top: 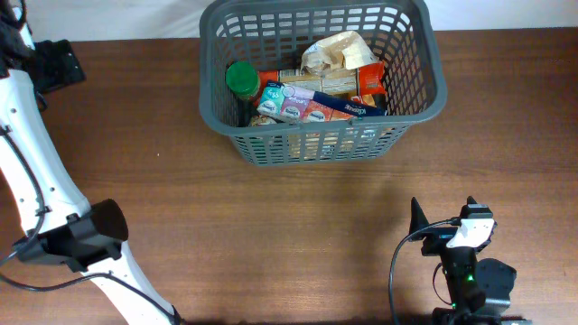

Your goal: Pack container

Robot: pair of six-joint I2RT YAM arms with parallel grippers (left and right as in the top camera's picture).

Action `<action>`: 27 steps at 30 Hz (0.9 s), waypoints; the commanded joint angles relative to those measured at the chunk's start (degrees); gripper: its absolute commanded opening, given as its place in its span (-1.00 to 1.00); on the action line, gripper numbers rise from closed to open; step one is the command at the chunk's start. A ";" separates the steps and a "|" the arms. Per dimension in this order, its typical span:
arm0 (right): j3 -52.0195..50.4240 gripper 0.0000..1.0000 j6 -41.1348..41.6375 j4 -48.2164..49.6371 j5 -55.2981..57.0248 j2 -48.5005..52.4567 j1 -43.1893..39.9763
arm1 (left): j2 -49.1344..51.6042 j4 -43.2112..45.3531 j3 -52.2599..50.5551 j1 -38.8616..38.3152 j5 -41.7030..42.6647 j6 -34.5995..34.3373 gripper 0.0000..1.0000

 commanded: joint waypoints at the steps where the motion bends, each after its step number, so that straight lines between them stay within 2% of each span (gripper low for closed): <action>1: -0.52 0.97 -0.31 0.20 -0.28 -0.68 0.59 | -4.44 0.09 -1.60 -3.98 -0.02 -0.33 0.98; 7: -0.52 0.97 -0.31 0.20 -0.28 -0.68 0.59 | -19.80 0.13 -20.02 -14.97 -0.02 -0.33 0.98; 9: -0.52 0.97 -0.31 0.20 -0.28 -0.68 0.59 | -25.46 0.13 -28.15 -17.51 -0.02 -0.33 0.98; 11: -0.52 0.97 -0.31 0.20 -0.28 -0.68 0.59 | -32.81 3.69 -37.88 -19.65 -1.01 -0.26 0.98; 18: -0.52 0.97 -0.31 0.20 -0.28 -0.68 0.59 | -63.19 44.33 -76.54 -25.44 -1.88 -0.28 0.98; 24: -0.52 0.97 -0.31 0.20 -0.28 -0.68 0.59 | -89.44 72.32 -111.16 -24.20 -1.92 -0.28 0.98; 27: -0.52 0.97 -0.31 0.20 -0.28 -0.68 0.59 | -98.03 78.62 -122.38 -24.15 -1.95 -0.28 0.98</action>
